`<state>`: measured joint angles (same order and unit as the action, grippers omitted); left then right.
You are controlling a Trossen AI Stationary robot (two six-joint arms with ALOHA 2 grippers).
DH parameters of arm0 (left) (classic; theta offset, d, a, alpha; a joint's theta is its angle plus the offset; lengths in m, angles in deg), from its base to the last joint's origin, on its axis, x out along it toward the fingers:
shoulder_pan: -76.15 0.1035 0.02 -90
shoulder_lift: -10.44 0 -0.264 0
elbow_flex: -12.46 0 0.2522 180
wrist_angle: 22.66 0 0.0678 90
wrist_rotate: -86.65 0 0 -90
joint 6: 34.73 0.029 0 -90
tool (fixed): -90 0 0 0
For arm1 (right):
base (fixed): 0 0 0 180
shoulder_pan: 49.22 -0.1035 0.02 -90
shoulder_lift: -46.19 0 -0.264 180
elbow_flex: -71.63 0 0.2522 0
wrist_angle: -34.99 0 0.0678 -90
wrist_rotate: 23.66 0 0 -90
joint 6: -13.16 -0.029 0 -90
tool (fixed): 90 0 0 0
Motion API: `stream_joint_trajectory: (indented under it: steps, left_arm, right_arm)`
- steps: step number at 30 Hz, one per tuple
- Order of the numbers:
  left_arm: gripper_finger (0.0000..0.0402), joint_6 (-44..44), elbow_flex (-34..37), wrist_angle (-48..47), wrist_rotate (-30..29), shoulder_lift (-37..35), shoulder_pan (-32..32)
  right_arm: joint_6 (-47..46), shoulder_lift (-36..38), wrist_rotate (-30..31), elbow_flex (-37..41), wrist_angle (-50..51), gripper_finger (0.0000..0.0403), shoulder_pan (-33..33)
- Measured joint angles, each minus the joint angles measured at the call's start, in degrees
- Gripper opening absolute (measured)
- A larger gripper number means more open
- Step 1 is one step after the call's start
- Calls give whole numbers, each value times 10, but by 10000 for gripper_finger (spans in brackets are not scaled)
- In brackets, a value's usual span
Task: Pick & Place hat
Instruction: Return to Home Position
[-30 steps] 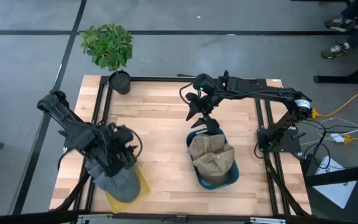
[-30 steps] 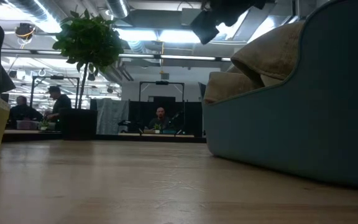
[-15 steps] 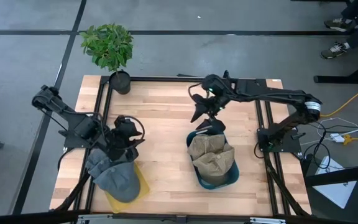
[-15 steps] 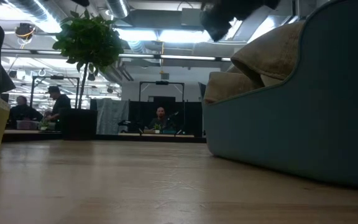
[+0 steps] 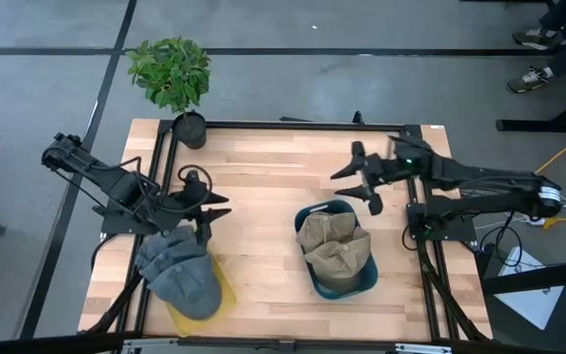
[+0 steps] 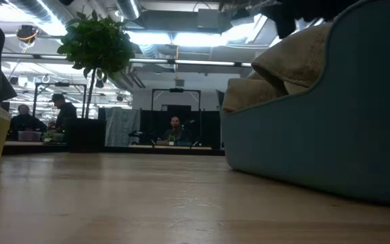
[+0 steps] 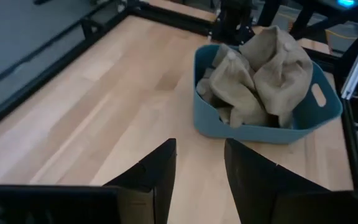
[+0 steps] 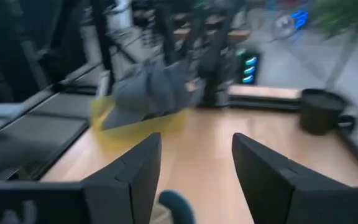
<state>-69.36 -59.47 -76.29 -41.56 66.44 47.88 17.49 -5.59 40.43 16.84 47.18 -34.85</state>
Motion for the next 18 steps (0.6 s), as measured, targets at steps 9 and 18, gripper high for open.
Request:
stream_joint_trajectory:
  steps: [9, 18]
  left_arm:
    - [132, 29, 40, 43, -20, -19, 13]
    - [132, 29, 53, 42, -29, -28, 14]
  right_arm:
    - [-22, 130, 184, 128, -77, 196, 0]
    - [-23, 243, 275, 267, -174, 196, 0]
